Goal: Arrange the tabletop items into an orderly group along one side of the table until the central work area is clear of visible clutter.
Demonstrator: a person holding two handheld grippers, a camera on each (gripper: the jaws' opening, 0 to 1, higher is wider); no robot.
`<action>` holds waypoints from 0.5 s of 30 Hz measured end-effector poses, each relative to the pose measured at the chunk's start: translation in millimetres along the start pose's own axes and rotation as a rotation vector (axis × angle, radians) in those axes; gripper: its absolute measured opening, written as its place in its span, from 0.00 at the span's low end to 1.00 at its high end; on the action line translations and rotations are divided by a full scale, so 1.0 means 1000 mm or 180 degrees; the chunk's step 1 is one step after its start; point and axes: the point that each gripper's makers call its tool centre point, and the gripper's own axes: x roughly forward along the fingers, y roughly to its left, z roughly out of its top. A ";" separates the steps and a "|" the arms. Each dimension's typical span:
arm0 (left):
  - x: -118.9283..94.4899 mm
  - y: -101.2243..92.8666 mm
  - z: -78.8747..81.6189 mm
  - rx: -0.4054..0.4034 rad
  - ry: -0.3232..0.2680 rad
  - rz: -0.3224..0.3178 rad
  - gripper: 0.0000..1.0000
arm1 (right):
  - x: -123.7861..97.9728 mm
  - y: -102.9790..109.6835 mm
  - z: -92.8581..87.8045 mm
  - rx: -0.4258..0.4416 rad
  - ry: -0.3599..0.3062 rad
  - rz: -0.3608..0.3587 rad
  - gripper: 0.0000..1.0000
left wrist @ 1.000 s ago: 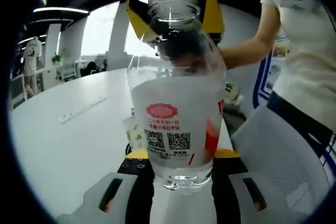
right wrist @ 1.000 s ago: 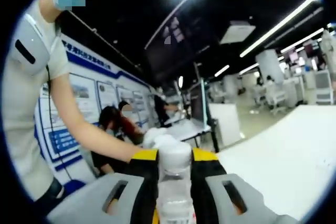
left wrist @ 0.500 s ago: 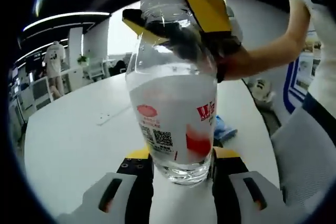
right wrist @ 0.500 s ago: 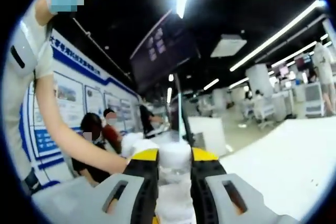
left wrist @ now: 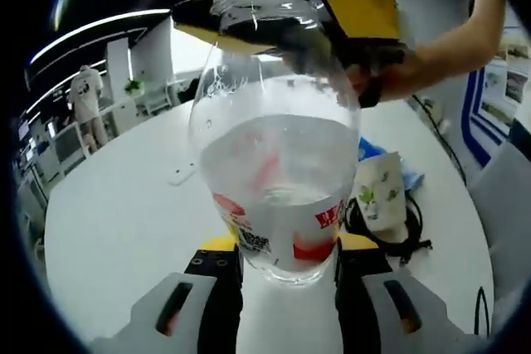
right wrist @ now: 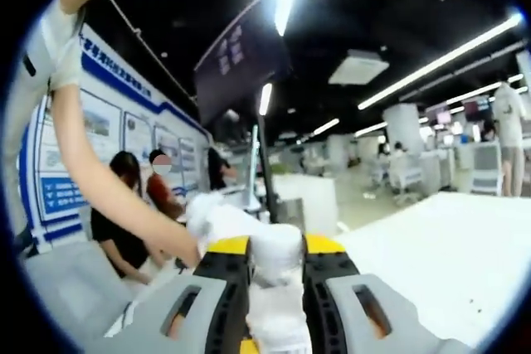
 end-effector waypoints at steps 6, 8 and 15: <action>0.016 0.009 -0.022 -0.0037 0.0126 -0.0062 0.40 | 0.000 -0.017 -0.027 0.0066 0.0141 -0.0109 0.19; 0.019 0.009 -0.028 -0.0024 0.0170 -0.0108 0.40 | 0.000 -0.019 -0.033 0.0066 0.0166 -0.0113 0.19; 0.022 0.011 -0.027 -0.0025 0.0068 -0.0150 0.40 | -0.001 -0.024 -0.034 0.0090 0.0126 -0.0164 0.19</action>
